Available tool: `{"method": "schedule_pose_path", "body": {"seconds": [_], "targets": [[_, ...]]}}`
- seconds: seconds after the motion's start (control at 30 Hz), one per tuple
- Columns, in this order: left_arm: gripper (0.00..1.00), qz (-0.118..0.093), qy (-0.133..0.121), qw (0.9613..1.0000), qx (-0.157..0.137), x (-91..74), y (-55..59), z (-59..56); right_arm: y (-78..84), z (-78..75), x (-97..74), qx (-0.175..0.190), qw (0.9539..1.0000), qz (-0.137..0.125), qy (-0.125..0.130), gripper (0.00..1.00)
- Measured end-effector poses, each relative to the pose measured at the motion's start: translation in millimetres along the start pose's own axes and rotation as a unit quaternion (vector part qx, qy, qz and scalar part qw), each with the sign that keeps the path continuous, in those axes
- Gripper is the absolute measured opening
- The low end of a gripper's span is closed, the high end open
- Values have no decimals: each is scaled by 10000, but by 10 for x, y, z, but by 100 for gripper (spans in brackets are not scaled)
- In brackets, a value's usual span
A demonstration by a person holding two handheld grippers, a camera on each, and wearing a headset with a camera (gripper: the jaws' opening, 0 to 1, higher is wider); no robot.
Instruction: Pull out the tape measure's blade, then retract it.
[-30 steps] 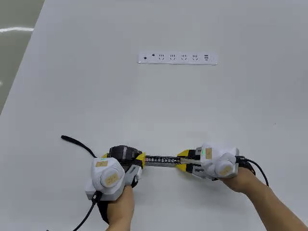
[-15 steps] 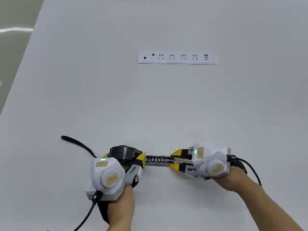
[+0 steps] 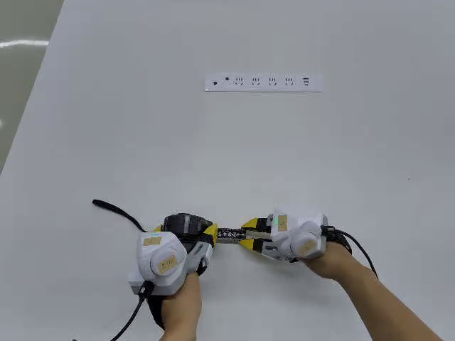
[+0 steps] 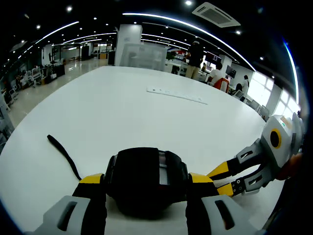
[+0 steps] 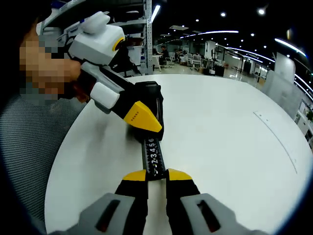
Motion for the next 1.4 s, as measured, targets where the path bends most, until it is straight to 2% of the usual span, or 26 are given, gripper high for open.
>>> {"method": "schedule_pose_path", "body": {"seconds": [0.77,1.4], "targets": [[63,-15,20,10000,-59,1,3,9,-235,83,342,-3,9999,-131,-15,11],[65,-74,-26,9999,-94,2,3,-6,-271,93,384,-211,9997,-117,16,13]]}}
Point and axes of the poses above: the centre of the closed fingertips' face, and the gripper's own axes: x roughly forward along the fingers, z roughly to its left, y roughly out of its underside, the point moved 6 cm from there along -x, roughly backward along the fingers, and after that the axes turned 5 degrees about x, right-handed, at the moved point
